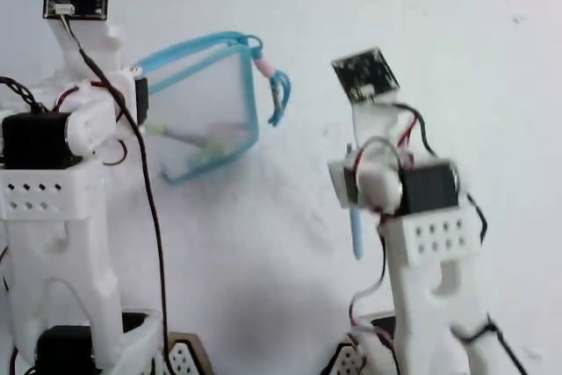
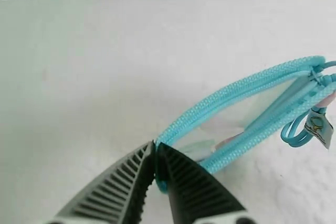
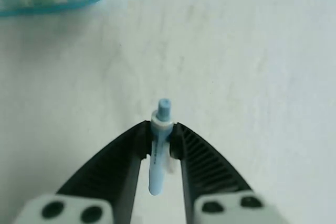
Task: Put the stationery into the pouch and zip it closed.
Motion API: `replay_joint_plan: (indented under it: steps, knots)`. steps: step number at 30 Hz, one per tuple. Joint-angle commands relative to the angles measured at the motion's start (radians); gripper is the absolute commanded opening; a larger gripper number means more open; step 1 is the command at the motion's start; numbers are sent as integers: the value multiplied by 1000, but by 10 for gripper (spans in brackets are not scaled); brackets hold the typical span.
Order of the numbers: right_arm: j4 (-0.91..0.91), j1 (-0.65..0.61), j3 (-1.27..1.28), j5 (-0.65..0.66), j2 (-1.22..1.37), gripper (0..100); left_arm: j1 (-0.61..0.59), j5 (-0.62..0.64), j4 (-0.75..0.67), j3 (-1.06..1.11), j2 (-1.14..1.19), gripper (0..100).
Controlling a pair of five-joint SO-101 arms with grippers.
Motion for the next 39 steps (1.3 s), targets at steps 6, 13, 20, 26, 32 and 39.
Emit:
replay_joint_plan:
  steps: [6, 13, 20, 26, 32, 39]
  knots:
    - [-743, -130, 440, -72, -463, 17, 8, -5, 8, 5, 16, 24]
    - [-1027, -323, 377, -199, -526, 16, 7, -5, 8, 5, 15, 24]
    - [-1006, -352, -63, -279, -185, 16, 8, -5, 8, 5, 15, 24]
    - [-923, -355, -425, -278, 136, 16, 4, -8, 8, 5, 15, 24]
    - [-788, -355, -617, -278, 334, 16, 5, -8, 8, 5, 15, 24]
    - [-723, -369, -640, -275, 367, 16, 5, -8, 8, 5, 13, 24]
